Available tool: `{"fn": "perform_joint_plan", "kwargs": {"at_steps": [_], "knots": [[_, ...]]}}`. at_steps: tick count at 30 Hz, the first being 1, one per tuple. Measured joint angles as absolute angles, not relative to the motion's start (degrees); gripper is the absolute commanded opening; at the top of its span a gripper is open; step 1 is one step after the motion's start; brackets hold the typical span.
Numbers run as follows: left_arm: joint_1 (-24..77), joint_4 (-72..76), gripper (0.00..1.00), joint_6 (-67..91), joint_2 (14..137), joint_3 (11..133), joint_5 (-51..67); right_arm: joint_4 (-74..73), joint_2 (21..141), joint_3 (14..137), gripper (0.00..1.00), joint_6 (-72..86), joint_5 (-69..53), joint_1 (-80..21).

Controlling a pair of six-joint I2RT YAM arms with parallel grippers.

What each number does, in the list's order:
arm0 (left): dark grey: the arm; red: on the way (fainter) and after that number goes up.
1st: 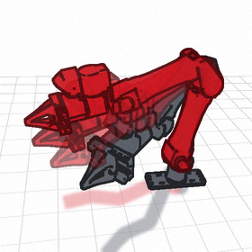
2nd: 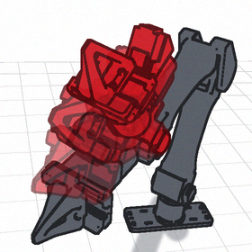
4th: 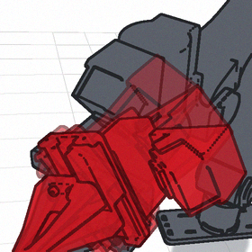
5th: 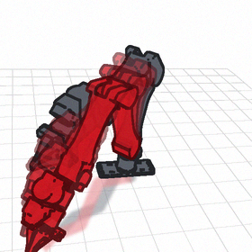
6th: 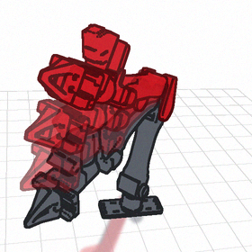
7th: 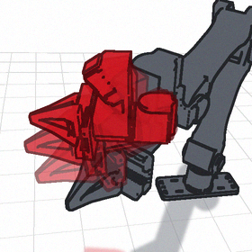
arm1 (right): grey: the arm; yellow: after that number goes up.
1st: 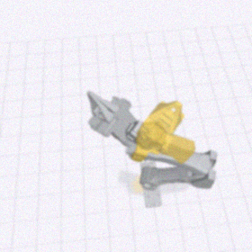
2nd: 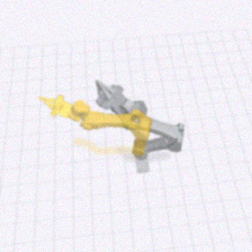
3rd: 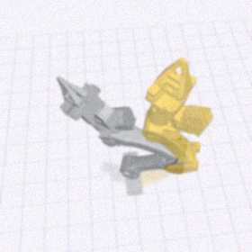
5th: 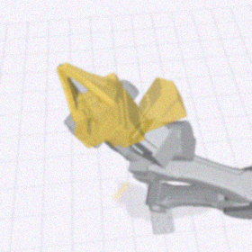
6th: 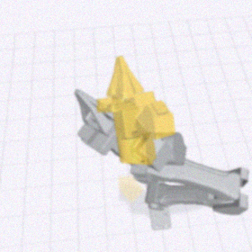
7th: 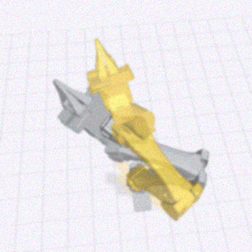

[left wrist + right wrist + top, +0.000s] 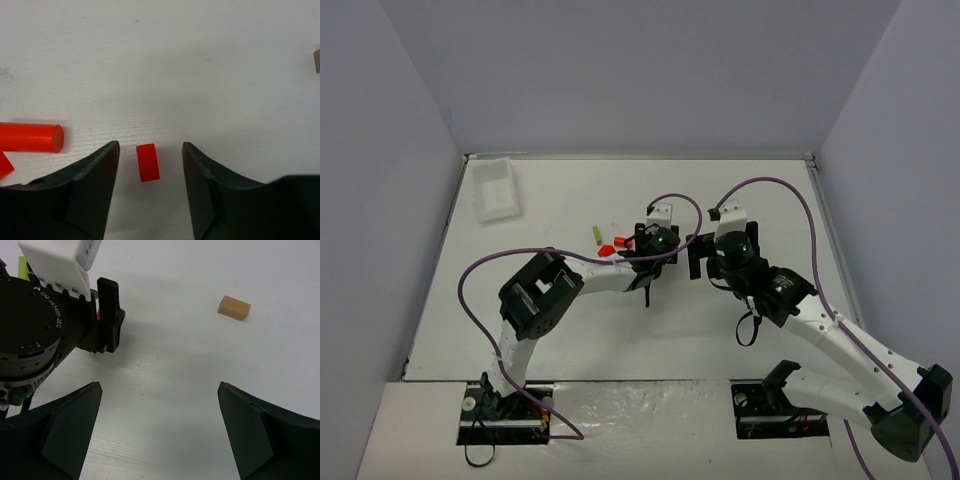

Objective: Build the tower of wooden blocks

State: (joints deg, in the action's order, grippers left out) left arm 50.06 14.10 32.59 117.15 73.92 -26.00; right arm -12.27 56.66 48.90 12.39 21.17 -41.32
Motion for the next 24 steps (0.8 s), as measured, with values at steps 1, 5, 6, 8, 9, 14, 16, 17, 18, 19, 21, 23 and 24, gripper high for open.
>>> {"fn": "perform_joint_plan", "kwargs": {"at_steps": [1, 5, 6, 8, 9, 14, 16, 17, 18, 19, 21, 23, 24], "knots": [[50.11, 14.21, 0.64, 32.72, 117.08, 73.55, -26.03, -12.27, 56.66, 48.9, 1.0, 12.35, 21.17, -41.32], [50.18, 13.9, 0.74, 33.15, 115.71, 71.88, -26.54, -12.29, 56.66, 48.9, 1.0, 12.19, 21.13, -41.32], [50.16, 13.74, 0.74, 33.25, 115.13, 71.47, -26.69, -12.3, 56.66, 48.93, 1.0, 12.16, 21.1, -41.32], [49.96, 13.26, 0.75, 33.2, 113.11, 70.88, -26.61, -12.4, 56.67, 49.35, 1.0, 12.14, 20.77, -41.32], [49.79, 13.06, 0.75, 33.19, 111.78, 70.5, -26.61, -12.42, 56.69, 49.75, 1.0, 12.14, 20.6, -41.32], [47.91, 11.66, 0.75, 33.15, 103.43, 69.63, -26.41, -12.12, 56.69, 53.5, 1.0, 12.15, 20.14, -41.32], [46.67, 10.3, 0.75, 33.21, 100.2, 69.63, -26.15, -11.87, 56.77, 55.04, 0.97, 12.12, 20.12, -41.32], [46.06, 9.53, 0.75, 33.24, 98.85, 69.63, -26.02, -11.66, 56.85, 55.71, 0.96, 12.07, 20.12, -41.32], [45.26, 8.48, 0.75, 33.32, 97.54, 69.62, -25.83, -11.55, 57.12, 56.43, 0.94, 12.02, 20.06, -41.32], [44.34, 7.25, 0.75, 33.42, 96.25, 69.6, -25.59, -11.51, 57.51, 57.2, 0.92, 11.97, 19.96, -41.32], [42.24, 3.89, 0.75, 33.63, 93.85, 69.49, -24.96, -11.54, 59.3, 59.23, 0.87, 12.03, 19.03, -41.28], [39.37, 0.94, 0.75, 33.71, 90.81, 68.4, -24.04, -11.4, 62.55, 61.83, 0.83, 12.41, 18.01, -41.28], [37.92, -0.13, 0.75, 33.7, 89.1, 67.32, -23.61, -11.32, 64.71, 63.23, 0.82, 12.68, 17.41, -41.28]]}}
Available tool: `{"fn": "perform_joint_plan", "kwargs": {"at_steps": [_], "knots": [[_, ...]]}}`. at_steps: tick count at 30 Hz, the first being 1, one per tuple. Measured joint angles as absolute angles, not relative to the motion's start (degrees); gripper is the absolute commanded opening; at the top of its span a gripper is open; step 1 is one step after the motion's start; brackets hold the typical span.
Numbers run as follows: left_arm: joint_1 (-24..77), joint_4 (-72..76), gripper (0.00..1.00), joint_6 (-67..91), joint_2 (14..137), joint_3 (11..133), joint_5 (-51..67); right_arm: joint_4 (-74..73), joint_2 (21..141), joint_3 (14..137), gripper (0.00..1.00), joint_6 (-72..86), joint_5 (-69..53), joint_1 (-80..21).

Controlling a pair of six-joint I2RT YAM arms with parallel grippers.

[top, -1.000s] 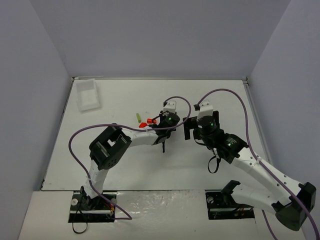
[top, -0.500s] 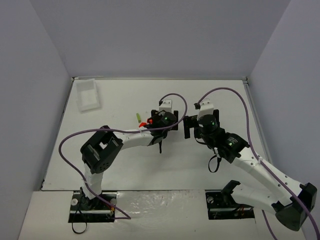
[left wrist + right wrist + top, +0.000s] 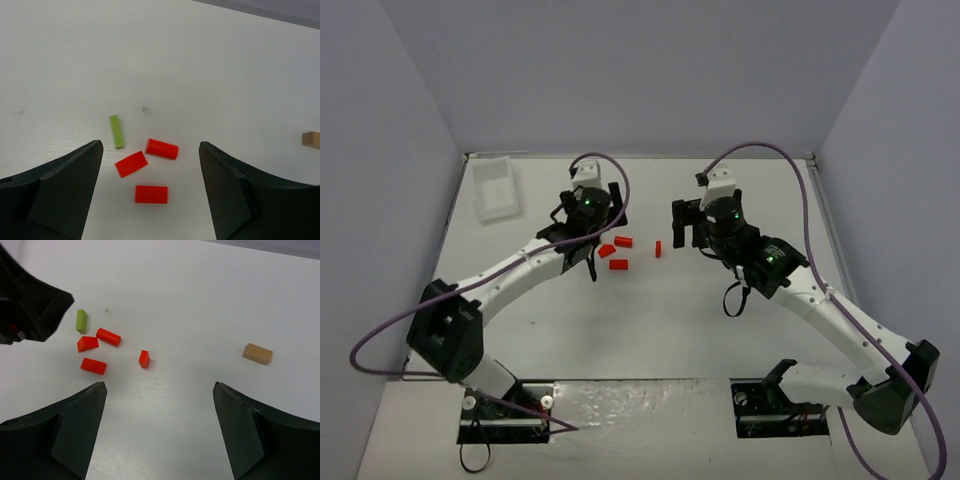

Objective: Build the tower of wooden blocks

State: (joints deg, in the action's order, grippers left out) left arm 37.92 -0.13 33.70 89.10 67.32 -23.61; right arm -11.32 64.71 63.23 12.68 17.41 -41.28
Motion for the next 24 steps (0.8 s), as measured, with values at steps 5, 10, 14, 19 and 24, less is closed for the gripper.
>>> {"fn": "perform_joint_plan", "kwargs": {"at_steps": [5, 10, 14, 19, 24], "knots": [[30.56, -7.68, 0.75, 32.96, 76.66, 60.02, -22.46, -11.28, 76.18, 67.98, 0.74, 15.44, 14.58, -41.28], [26.7, -12.39, 0.75, 29.34, 63.03, 53.31, -22.48, -11.74, 88.34, 72.56, 0.67, 19.29, 12.33, -41.28], [24.46, -15.27, 0.75, 26.52, 53.15, 45.62, -22.73, -12.32, 94.96, 74.49, 0.58, 22.08, 11.6, -41.28], [23.49, -20.27, 0.75, 24.77, 48.01, 40.57, -23.4, -12.77, 100.25, 76.35, 0.52, 25.31, 11.73, -41.28], [23.49, -22.3, 0.75, 22.47, 47.41, 40.56, -23.79, -13.24, 104.19, 77.85, 0.51, 27.98, 13.07, -41.25]]}}
